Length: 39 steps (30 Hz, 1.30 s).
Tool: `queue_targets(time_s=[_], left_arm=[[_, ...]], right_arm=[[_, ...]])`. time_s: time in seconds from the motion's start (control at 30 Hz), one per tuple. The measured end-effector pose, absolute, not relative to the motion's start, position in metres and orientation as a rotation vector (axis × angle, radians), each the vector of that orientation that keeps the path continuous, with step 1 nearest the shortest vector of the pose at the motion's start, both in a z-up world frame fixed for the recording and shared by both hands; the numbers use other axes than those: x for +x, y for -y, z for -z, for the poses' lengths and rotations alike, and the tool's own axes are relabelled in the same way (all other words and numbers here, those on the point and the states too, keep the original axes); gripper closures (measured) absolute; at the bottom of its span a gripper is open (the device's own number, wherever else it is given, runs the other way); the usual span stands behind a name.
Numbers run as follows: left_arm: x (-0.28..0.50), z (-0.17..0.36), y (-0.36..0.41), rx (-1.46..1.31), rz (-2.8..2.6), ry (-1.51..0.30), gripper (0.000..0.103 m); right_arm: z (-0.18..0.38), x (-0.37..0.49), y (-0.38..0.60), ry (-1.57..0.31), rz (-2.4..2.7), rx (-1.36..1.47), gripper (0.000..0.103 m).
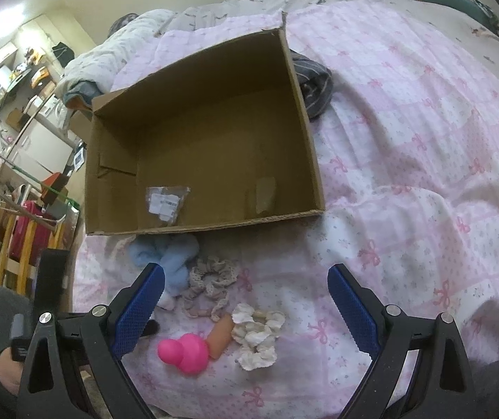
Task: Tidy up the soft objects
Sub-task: 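Grasp the white sock with the left tool while the right tool grasps the cream lace flower, then lower the white sock into the box with the left tool while the right tool drops the lace flower in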
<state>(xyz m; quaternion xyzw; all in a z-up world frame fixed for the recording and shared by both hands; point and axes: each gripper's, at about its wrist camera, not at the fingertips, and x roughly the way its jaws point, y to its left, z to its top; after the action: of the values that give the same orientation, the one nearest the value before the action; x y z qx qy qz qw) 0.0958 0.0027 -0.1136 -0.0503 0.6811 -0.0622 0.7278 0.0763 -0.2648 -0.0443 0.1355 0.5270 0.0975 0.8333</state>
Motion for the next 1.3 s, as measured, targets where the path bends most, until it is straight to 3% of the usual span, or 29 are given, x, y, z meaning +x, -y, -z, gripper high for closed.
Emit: queue_targets(time_s=[0.3, 0.33, 0.37, 0.43, 0.63, 0.7, 0.8, 0.83, 1.17, 1.3], left_arm=[[0.089, 0.063, -0.032, -0.126, 0.04, -1.296, 0.082], [0.089, 0.062, -0.032, -0.12, 0.032, -1.285, 0.082], [0.092, 0.062, -0.034, -0.117, 0.034, -1.279, 0.082], [0.094, 0.062, -0.033, -0.115, 0.032, -1.272, 0.082], [0.097, 0.064, -0.028, -0.109, 0.03, -1.264, 0.082], [0.097, 0.064, -0.027, -0.112, 0.033, -1.254, 0.082], [0.097, 0.059, -0.027, -0.11, 0.04, -1.226, 0.082], [0.097, 0.058, -0.026, -0.111, 0.041, -1.222, 0.082], [0.096, 0.051, -0.027, -0.103, 0.005, -1.177, 0.082], [0.096, 0.05, -0.026, -0.103, 0.004, -1.174, 0.082]], right_arm=[[0.079, 0.081, 0.264, -1.306, -0.182, 0.272, 0.003], [0.084, 0.081, 0.262, -1.336, -0.198, 0.281, 0.008], [0.09, 0.081, 0.259, -1.373, -0.23, 0.293, 0.022], [0.103, 0.08, 0.252, -1.443, -0.246, 0.27, 0.037], [0.122, 0.08, 0.241, -1.515, -0.247, 0.21, 0.047], [0.128, 0.08, 0.236, -1.537, -0.254, 0.188, 0.057], [0.129, 0.08, 0.231, -1.537, -0.258, 0.152, 0.086], [0.127, 0.077, 0.229, -1.527, -0.261, 0.15, 0.089], [0.073, 0.066, 0.234, -1.292, -0.351, 0.237, 0.091], [0.079, 0.065, 0.231, -1.31, -0.335, 0.22, 0.091]])
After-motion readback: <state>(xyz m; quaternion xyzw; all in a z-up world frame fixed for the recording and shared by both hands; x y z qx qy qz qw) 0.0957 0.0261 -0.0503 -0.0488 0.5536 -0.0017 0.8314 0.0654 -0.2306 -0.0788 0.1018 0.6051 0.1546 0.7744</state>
